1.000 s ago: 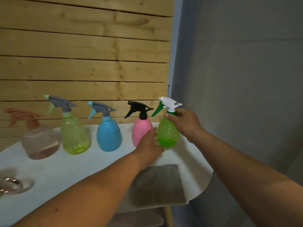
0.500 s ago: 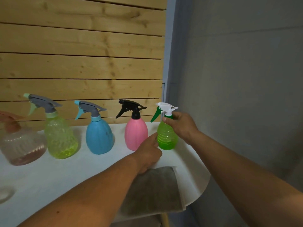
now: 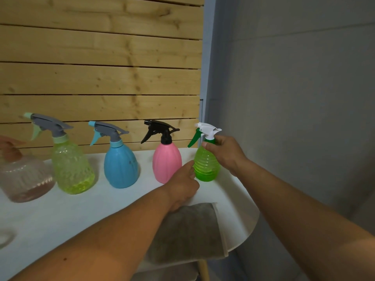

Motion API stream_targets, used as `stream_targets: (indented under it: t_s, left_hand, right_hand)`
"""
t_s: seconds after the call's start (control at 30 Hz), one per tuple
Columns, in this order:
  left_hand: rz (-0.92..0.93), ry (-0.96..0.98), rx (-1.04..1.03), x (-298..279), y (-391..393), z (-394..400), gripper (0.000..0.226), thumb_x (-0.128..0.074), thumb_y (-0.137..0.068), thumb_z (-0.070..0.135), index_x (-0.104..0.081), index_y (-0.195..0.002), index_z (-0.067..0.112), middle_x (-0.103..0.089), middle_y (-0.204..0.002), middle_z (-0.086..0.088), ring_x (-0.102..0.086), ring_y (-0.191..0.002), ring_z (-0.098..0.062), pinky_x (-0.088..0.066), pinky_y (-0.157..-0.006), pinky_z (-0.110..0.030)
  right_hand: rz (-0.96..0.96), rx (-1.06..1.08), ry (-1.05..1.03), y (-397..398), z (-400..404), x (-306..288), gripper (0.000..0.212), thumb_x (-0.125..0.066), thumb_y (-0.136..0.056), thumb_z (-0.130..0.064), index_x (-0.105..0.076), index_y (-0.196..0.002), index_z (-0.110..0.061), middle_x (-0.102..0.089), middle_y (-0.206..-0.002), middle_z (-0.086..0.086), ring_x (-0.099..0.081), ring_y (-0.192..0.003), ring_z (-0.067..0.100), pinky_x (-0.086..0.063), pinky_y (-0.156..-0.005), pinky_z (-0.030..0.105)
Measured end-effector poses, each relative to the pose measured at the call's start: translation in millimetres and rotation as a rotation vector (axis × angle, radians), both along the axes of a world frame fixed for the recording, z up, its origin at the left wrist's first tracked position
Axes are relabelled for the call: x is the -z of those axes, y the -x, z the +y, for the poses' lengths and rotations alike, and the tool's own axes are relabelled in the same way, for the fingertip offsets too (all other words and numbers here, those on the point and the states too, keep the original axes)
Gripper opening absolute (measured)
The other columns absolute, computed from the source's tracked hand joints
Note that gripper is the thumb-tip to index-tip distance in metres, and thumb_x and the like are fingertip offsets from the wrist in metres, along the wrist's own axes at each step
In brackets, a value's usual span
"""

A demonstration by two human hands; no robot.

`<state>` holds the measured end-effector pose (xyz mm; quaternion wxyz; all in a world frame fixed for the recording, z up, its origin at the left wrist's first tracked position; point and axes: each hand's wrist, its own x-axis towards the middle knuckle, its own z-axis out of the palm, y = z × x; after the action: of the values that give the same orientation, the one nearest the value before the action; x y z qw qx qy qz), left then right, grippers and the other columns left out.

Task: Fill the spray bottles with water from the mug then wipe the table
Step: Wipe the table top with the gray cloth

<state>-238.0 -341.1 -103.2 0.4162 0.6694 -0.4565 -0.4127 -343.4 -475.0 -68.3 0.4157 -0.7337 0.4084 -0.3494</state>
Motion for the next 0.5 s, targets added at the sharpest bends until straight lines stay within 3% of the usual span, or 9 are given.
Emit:
stream_targets:
  t_s: [0.07,0.13,0.23,0.3,0.37,0.5]
  left_hand:
    - [0.021,-0.016,0.005,-1.7,-2.3,10.4,0.085,-0.043,-0.096,-0.021,-0.015,-0.165,0.019,-0.024,-0.17,-0.003,-0.026,-0.156,-0.018,-0.031,-0.108,-0.021]
    - [-0.056,0.008,0.008,-1.1,-8.4,25.9,0.082,-0.042,-0.097,-0.018,-0.017,-0.165,0.022,-0.025,-0.17,-0.002,-0.028,-0.155,-0.016,-0.029,-0.11,-0.019]
    - [-0.448,0.069,0.092,5.8,-16.1,65.2,0.063,-0.044,-0.107,0.005,-0.027,-0.163,0.029,-0.03,-0.166,0.01,-0.028,-0.153,-0.01,-0.015,-0.11,-0.01]
    - [-0.69,0.031,0.22,14.2,-18.1,97.6,0.052,-0.039,-0.112,0.031,-0.026,-0.163,0.033,-0.023,-0.169,0.013,-0.018,-0.156,-0.009,-0.006,-0.117,-0.013]
    - [-0.916,-0.072,0.376,21.7,-17.7,120.7,0.059,-0.029,-0.11,0.052,-0.015,-0.165,0.033,-0.01,-0.173,0.009,-0.005,-0.159,-0.013,0.0,-0.127,-0.029]
    - [-1.126,-0.151,0.44,20.8,-13.6,131.4,0.067,-0.02,-0.108,0.059,-0.001,-0.166,0.03,0.003,-0.174,0.006,0.007,-0.16,-0.018,0.008,-0.128,-0.045]
  right_hand:
    - [0.032,0.051,0.047,2.4,7.7,-2.3,0.027,-0.073,-0.088,-0.044,-0.07,-0.092,-0.018,-0.07,-0.085,-0.002,-0.068,-0.083,0.021,-0.057,-0.082,0.042]
    - [0.09,0.216,0.126,7.4,24.0,-3.9,0.033,-0.066,-0.092,-0.047,-0.062,-0.091,-0.014,-0.061,-0.086,-0.001,-0.06,-0.084,0.023,-0.05,-0.078,0.037]
    - [0.008,0.348,0.15,16.1,64.1,-4.2,0.013,-0.059,-0.098,-0.035,-0.059,-0.096,-0.022,-0.065,-0.099,0.0,-0.062,-0.093,0.024,-0.047,-0.078,0.034]
    - [0.03,0.212,0.146,17.3,99.5,2.7,0.013,-0.055,-0.1,-0.027,-0.066,-0.095,-0.022,-0.068,-0.095,-0.001,-0.063,-0.09,0.022,-0.043,-0.073,0.03]
    - [0.148,0.002,0.187,17.5,133.4,16.6,0.018,-0.056,-0.1,-0.023,-0.073,-0.096,-0.02,-0.071,-0.093,-0.005,-0.064,-0.09,0.016,-0.044,-0.074,0.027]
    - [0.446,-0.301,0.407,22.9,173.4,45.2,0.033,-0.047,-0.09,-0.024,-0.076,-0.106,-0.022,-0.075,-0.106,-0.001,-0.067,-0.099,0.018,-0.048,-0.087,0.028]
